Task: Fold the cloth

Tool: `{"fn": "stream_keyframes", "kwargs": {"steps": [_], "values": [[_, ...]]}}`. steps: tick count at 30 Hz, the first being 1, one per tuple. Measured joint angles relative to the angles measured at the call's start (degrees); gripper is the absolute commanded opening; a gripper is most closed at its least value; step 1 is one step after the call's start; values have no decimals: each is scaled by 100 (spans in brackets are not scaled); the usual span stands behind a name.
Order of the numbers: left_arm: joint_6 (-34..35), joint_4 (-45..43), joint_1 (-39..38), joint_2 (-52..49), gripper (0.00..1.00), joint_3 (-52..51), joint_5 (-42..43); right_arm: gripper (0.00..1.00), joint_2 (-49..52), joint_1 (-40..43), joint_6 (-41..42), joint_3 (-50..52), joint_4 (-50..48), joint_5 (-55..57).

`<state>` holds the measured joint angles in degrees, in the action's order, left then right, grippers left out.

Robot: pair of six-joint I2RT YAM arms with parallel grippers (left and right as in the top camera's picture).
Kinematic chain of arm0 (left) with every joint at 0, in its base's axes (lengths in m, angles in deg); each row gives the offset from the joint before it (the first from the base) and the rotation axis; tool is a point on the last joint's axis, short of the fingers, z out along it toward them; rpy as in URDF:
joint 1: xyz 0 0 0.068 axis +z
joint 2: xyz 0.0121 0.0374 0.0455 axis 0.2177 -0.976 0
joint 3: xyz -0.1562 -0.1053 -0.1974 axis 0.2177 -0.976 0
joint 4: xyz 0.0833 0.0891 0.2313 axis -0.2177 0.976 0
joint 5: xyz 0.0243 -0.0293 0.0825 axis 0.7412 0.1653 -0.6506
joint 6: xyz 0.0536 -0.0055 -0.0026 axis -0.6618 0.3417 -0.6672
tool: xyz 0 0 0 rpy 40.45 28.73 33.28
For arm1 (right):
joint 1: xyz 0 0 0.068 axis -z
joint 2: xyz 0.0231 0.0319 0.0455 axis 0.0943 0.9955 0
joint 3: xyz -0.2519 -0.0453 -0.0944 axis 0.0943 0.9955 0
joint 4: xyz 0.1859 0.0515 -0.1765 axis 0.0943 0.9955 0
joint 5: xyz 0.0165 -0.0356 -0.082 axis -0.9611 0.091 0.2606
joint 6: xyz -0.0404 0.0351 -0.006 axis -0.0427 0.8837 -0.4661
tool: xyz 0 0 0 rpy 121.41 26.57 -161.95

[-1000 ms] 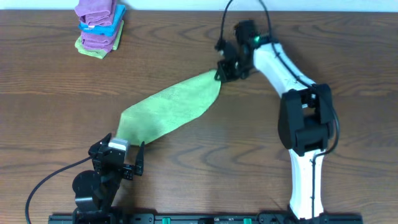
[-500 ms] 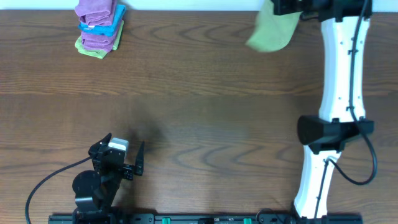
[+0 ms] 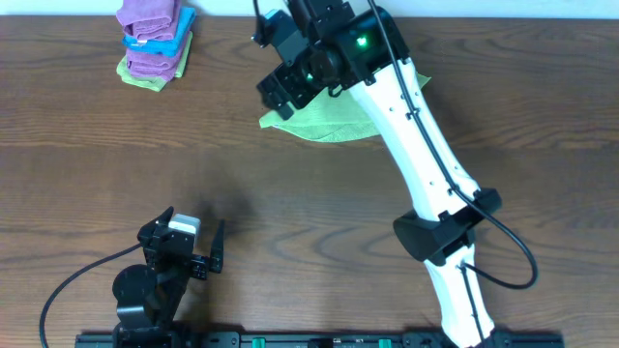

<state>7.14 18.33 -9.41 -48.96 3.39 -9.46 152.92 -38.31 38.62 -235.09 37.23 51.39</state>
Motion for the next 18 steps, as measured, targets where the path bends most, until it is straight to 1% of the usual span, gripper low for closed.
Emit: {"fn": "stream_keyframes", "kwargs": {"steps": [3, 10, 14, 15, 16, 18], "values": [[0, -2, 0, 0, 95, 0, 0, 91, -2, 326, -7, 404, -74, 170], [0, 0, 0, 0, 95, 0, 0, 79, 0, 1335, 289, 2046, -483, 308], [0, 0, 0, 0, 95, 0, 2, 73, 0, 1738, 387, 2640, -706, 114], [0, -2, 0, 0, 95, 0, 0, 71, 0, 1836, 415, 2789, -748, -2], [0, -2, 0, 0, 95, 0, 0, 66, 0, 1969, 446, 2992, -756, -192], [0, 0, 0, 0, 95, 0, 0, 61, 0, 2142, 483, 3237, -813, -452]]}}
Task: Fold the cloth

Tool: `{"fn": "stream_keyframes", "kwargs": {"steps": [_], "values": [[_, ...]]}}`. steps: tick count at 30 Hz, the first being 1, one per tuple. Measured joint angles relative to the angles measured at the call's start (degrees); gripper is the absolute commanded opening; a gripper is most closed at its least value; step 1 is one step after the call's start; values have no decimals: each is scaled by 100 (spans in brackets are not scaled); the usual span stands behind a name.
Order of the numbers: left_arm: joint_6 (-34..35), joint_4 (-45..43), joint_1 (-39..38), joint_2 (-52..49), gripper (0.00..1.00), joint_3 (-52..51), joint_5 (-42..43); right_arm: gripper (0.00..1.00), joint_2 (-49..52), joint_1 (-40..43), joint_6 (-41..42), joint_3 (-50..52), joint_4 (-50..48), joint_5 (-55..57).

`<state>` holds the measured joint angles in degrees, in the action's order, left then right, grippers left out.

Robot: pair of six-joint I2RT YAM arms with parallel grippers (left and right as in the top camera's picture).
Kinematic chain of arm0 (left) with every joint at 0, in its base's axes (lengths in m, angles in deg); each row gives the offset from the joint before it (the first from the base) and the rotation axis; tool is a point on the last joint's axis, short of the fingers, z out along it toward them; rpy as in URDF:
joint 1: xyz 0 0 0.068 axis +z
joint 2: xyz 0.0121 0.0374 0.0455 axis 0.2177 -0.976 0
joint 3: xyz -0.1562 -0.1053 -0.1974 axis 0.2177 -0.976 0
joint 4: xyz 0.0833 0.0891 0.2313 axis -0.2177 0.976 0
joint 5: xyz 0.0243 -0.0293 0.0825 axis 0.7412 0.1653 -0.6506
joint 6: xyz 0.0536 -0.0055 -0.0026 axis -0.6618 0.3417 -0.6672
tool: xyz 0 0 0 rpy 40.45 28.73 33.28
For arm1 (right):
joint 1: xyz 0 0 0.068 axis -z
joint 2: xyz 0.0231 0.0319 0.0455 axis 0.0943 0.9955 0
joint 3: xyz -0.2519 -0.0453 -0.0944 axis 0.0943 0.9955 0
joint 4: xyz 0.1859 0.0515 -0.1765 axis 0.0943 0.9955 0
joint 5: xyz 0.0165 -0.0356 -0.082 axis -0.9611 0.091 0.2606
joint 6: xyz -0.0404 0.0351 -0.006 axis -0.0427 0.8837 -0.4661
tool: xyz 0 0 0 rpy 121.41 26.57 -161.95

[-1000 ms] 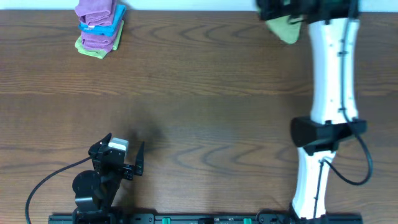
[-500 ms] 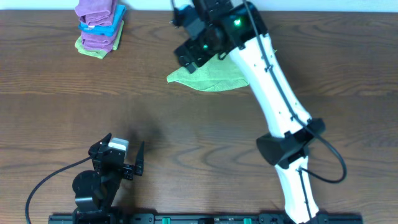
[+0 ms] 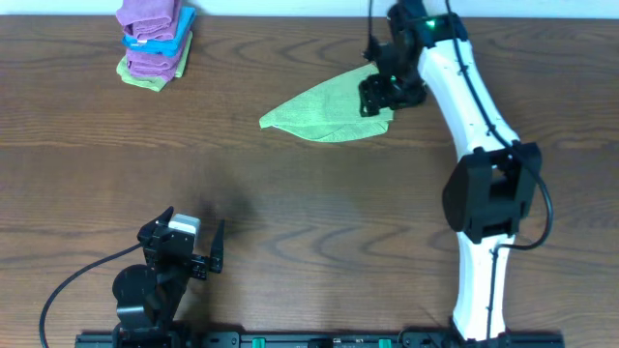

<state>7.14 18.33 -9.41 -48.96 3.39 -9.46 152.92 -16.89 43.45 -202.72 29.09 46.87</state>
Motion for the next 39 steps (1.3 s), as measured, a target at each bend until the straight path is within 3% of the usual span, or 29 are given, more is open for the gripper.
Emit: {"fn": "stream_keyframes", "kwargs": {"steps": [9, 24, 35, 39], "values": [[0, -2, 0, 0, 95, 0, 0, 59, 0, 380, 157, 1128, -922, -575], [0, 0, 0, 0, 95, 0, 0, 59, 0, 544, 367, 1475, -1744, -619], [0, 0, 0, 0, 95, 0, 0, 52, 144, 616, 651, 1534, -2118, -575], [0, -2, 0, 0, 95, 0, 0, 42, 205, 616, 734, 1537, -2177, -643]]}}
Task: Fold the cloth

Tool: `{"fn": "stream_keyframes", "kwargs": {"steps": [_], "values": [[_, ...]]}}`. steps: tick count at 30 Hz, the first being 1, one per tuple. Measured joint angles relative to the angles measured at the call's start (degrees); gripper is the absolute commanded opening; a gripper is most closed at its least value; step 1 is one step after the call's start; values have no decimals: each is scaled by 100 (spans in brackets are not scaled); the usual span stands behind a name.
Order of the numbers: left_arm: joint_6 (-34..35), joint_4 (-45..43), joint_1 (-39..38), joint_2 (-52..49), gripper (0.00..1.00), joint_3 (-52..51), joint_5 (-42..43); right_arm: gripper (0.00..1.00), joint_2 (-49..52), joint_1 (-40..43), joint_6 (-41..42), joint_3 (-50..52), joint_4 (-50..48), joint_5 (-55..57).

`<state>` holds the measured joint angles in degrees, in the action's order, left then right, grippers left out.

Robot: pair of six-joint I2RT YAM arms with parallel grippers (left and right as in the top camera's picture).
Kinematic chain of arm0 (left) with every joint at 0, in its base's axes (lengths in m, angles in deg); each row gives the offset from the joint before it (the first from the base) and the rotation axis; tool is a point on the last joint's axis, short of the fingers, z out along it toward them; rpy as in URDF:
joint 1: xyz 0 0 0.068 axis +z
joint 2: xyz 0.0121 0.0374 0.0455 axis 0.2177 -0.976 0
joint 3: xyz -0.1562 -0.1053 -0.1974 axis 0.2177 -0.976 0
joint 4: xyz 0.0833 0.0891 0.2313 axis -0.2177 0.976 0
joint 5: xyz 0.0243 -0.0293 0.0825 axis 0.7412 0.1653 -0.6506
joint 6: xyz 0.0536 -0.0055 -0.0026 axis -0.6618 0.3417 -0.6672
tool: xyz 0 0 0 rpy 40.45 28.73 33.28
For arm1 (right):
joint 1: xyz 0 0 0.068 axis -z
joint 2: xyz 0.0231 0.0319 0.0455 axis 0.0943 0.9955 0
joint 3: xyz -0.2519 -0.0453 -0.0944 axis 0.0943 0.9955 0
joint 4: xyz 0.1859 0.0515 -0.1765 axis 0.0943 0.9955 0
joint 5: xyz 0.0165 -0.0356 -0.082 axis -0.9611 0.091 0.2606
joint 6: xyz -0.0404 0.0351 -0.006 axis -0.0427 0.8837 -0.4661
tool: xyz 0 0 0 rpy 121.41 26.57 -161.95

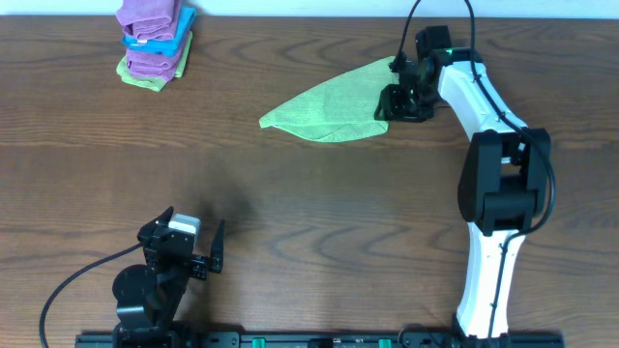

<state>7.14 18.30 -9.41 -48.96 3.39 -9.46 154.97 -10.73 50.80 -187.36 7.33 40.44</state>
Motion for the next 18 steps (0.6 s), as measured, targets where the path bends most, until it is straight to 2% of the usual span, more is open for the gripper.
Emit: {"fn": "stream_keyframes", "kwargs": {"steps": [6, 13, 18], "values": [[0, 2, 0, 0, 95, 0, 0, 4, 101, 2, 160, 2, -153, -111], [0, 0, 0, 0, 95, 0, 0, 1, 122, 2, 343, -15, -291, -297], [0, 0, 0, 0, 95, 0, 0, 1, 168, -17, 400, -627, -197, -509]]}}
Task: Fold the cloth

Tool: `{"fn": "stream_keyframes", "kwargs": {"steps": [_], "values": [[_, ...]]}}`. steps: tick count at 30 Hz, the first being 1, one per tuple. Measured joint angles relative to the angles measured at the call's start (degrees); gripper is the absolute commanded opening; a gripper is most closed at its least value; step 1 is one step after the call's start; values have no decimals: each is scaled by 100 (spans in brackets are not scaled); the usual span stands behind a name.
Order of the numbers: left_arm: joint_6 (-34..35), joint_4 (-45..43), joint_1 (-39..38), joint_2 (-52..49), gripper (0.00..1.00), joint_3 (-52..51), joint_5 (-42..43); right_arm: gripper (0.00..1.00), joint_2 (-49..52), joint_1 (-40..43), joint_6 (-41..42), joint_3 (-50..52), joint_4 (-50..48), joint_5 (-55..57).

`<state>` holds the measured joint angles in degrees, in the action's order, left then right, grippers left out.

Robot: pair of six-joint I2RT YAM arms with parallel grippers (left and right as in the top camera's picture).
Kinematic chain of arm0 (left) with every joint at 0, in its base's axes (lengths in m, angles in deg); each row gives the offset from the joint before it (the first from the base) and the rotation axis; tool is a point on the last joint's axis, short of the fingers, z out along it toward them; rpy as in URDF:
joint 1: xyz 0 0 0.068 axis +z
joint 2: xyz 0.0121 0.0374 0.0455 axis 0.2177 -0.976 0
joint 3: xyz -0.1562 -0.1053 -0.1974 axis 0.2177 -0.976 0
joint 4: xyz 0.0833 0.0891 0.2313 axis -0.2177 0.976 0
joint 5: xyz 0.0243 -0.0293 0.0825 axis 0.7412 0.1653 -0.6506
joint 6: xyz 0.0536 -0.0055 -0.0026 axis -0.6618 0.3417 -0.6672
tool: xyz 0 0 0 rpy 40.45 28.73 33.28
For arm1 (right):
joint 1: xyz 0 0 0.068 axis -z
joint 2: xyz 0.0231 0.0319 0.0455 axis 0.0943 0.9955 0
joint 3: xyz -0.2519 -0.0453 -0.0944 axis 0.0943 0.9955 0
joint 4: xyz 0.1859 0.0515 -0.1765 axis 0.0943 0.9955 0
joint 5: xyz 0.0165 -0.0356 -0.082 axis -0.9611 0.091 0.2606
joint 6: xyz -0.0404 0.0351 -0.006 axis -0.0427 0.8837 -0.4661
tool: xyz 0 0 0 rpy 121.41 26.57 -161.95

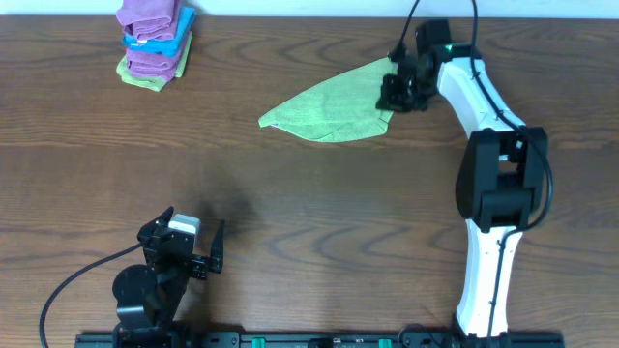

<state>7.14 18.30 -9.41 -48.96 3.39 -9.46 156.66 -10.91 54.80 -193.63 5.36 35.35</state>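
Note:
A light green cloth lies flat at the back centre of the table, tapering to a point at the left. Its wide right edge is under my right gripper. That gripper points down at the edge, and its fingers are hidden from above, so I cannot tell whether they hold the fabric. Near the table's front left, my left gripper is parked far from the cloth, its fingers apart with nothing between them.
A stack of folded purple, blue and green cloths sits at the back left corner. The right arm's white links reach from the front edge up the right side. The table is dark wood.
My right gripper has shifted slightly back and to the left over the cloth's right edge. The cloth's lower right corner has shifted a little. The left arm has not moved.
My right gripper first hung over the left part of the cloth, hiding much of it. Then it stood at the cloth's right side with the cloth laid out wide. It stayed at that right edge from then on, moving only slightly.

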Motion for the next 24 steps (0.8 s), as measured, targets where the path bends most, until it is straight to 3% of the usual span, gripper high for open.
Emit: {"fn": "stream_keyframes", "kwargs": {"steps": [9, 10, 13, 18, 24], "values": [[0, 2, 0, 0, 95, 0, 0, 1, 0, -684, 157, -756, -1178, -258], [0, 0, 0, 0, 95, 0, 0, 17, 0, -846, 184, -756, -1377, -297], [0, 2, 0, 0, 95, 0, 0, 91, 0, -1307, 166, -756, -1650, -485], [0, 2, 0, 0, 95, 0, 0, 99, 0, -1628, -127, -756, -1478, -616], [0, 0, 0, 0, 95, 0, 0, 80, 0, -1213, -232, -758, -761, -380]]}}
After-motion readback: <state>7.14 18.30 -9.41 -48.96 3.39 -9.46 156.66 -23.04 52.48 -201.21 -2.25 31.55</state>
